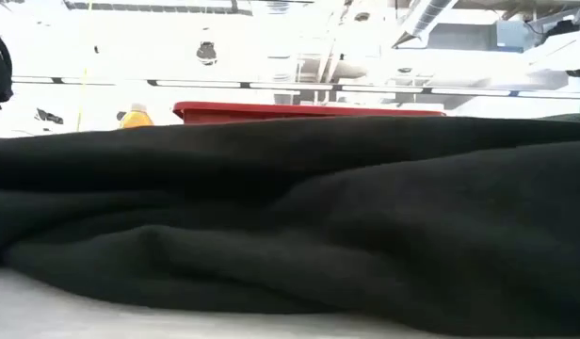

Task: Fold laundry
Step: Fold the black shirt

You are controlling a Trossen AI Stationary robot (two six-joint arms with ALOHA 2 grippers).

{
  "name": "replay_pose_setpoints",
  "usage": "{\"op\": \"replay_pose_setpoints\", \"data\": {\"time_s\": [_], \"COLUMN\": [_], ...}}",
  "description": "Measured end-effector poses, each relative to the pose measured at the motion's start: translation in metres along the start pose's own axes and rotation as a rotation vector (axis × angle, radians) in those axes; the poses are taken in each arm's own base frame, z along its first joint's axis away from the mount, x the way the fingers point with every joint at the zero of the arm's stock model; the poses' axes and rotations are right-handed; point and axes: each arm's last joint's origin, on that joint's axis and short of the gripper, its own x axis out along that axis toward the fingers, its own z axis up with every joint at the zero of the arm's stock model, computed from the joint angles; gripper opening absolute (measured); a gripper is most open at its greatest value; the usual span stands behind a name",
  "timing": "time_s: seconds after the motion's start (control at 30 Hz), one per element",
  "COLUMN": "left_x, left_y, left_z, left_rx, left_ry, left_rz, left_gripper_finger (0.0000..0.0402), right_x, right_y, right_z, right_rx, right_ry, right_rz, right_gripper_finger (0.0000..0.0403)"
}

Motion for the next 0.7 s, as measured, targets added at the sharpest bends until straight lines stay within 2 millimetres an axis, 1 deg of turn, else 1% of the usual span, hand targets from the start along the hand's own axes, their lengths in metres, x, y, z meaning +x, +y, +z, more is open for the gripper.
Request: {"op": "replay_pose_setpoints", "data": {"time_s": [0.07, 0.23, 0.3, 0.4, 0.47, 0.57, 0.63, 0.7], "left_x": [0.001, 0.002, 0.002, 0.002, 0.002, 0.002, 0.002, 0.002], "left_y": [0.001, 0.001, 0.002, 0.006, 0.006, 0.006, 0.006, 0.007], "left_z": [-0.001, -0.003, -0.005, -0.008, -0.009, -0.008, -0.008, -0.008], "left_rx": [0.006, 0.018, 0.022, 0.016, 0.019, 0.024, 0.024, 0.013], "left_ry": [0.006, 0.008, 0.015, 0.020, 0.010, -0.027, -0.046, -0.053], "left_rz": [0.010, 0.022, 0.046, 0.091, 0.107, 0.120, 0.126, 0.128], "left_gripper_finger": [0.0000, 0.0000, 0.0000, 0.0000, 0.0000, 0.0000, 0.0000, 0.0000], "right_x": [-0.007, -0.035, -0.045, -0.053, -0.052, -0.042, -0.035, -0.029], "right_y": [0.002, 0.013, 0.017, 0.015, 0.008, -0.004, -0.011, -0.013], "right_z": [-0.003, -0.018, -0.028, -0.048, -0.061, -0.073, -0.073, -0.069], "right_rx": [0.002, 0.011, -0.002, 0.019, 0.032, 0.026, 0.025, 0.021], "right_ry": [0.011, -0.014, -0.052, -0.098, -0.102, -0.073, -0.080, -0.123], "right_rz": [0.012, 0.052, 0.040, -0.049, -0.147, -0.253, -0.295, -0.310], "right_gripper_finger": [0.0092, 0.0130, 0.0143, 0.0158, 0.0167, 0.0179, 0.0185, 0.0189]}}
